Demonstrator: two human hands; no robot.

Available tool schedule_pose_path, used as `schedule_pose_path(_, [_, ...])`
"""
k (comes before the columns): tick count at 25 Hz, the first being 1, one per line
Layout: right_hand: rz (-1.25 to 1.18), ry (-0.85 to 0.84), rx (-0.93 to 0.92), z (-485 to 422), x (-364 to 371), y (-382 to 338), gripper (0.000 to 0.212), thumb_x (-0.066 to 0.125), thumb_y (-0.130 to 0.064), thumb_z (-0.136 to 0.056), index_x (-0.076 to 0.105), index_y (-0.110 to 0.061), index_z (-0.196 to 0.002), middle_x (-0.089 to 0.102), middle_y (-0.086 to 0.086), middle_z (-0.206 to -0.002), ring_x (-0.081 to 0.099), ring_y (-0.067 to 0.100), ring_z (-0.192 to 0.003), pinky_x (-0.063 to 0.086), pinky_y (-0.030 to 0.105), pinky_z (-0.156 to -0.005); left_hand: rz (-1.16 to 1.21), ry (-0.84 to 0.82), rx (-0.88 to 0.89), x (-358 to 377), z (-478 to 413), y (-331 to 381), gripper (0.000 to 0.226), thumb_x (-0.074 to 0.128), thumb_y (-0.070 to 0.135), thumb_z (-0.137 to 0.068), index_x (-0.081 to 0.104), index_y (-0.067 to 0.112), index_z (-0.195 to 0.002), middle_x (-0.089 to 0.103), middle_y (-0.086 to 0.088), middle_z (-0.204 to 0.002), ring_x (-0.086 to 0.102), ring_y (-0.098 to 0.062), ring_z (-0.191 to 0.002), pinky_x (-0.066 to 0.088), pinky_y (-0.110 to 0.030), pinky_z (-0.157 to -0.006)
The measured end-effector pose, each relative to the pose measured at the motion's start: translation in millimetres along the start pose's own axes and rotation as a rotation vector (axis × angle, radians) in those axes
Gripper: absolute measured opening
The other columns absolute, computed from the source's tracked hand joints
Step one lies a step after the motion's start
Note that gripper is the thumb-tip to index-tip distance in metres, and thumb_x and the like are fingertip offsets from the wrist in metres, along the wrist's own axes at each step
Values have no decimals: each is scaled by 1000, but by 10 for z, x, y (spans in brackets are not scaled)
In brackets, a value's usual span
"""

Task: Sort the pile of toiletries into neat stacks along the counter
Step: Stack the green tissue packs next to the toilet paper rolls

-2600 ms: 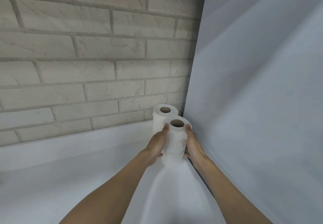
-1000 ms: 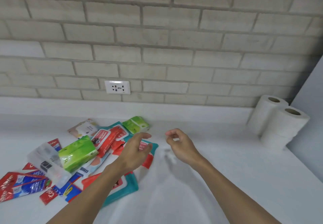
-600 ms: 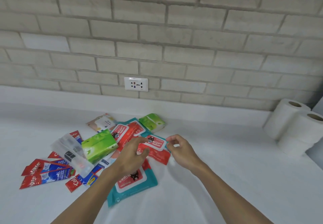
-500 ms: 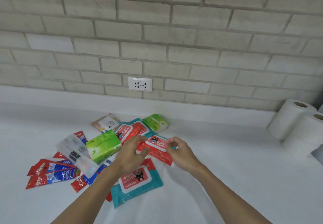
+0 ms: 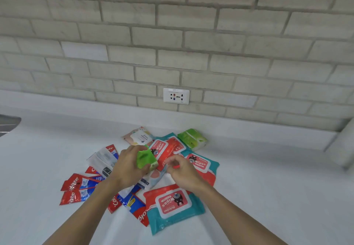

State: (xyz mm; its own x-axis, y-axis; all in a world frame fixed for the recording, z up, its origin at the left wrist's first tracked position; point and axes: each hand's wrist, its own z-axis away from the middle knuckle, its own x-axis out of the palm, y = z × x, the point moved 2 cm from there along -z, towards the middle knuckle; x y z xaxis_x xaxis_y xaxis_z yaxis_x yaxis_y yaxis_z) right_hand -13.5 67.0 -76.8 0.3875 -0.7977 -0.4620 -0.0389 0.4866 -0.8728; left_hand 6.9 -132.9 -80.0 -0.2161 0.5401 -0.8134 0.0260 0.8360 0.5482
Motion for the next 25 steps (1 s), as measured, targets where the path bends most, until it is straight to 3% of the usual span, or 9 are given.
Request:
schedule_pose_path(4, [-30,-59,13,-147,188,-119,28,51,-21,-98,54,-25,-126,53,-2,-128,58,-7,-81,42,5,-54,-178,-129,-73,-46,-45,-367,100,66,69,-61,32,24,-143,41,0,-143,32,-24,-132,28,-39,-111])
schedule_pose_path(7, [-32,-84,21,-246,312,-126,37,51,-19,-98,48,-24,-134,57,-1,-124,70,3,-83,47,12,-55,-224,-228,-134,38,-18,-535,113,69,69,-58,19,22,-148,33,-1,-149,24,-27,-137,26,-44,-114])
schedule_pose_path(10, [-20,-71,12,-329,411,-78,39,52,-16,-97,48,-25,-135,61,0,-121,71,10,-91,50,14,-59,-197,-204,-142,68,-2,-577,110,73,63,-61,17,24,-148,35,-1,-148,27,-26,-135,29,-45,-112])
schedule_pose_path(14, [11,-60,-37,-342,424,-18,46,59,-9,-91,49,-31,-130,61,-2,-125,66,11,-99,56,24,-85,-124,-117,-95,-12,14,-508,104,76,58,-59,26,27,-145,44,-1,-137,36,-22,-125,36,-38,-105])
schedule_pose_path(20, [-54,8,-151,-196,211,-34,58,64,2,-86,51,-35,-128,58,-5,-108,62,10,-87,55,19,-72,294,-42,-120,-201,31,-325,76,81,46,-65,43,32,-130,56,9,-115,55,-12,-104,47,-28,-85])
schedule_pose_path(22, [-74,56,-186,-156,127,-38,55,68,-3,-86,52,-34,-128,59,-5,-106,61,8,-91,55,17,-72,417,-92,-156,-232,22,-249,68,76,56,-65,49,34,-123,61,10,-109,59,-11,-99,51,-28,-81])
schedule_pose_path(25, [-79,120,-198,-99,-6,-33,47,70,-17,-87,52,-33,-127,59,-13,-112,61,3,-96,56,20,-77,528,-192,-178,-205,3,-94,84,57,80,-56,55,28,-122,67,6,-105,65,-13,-94,56,-32,-76])
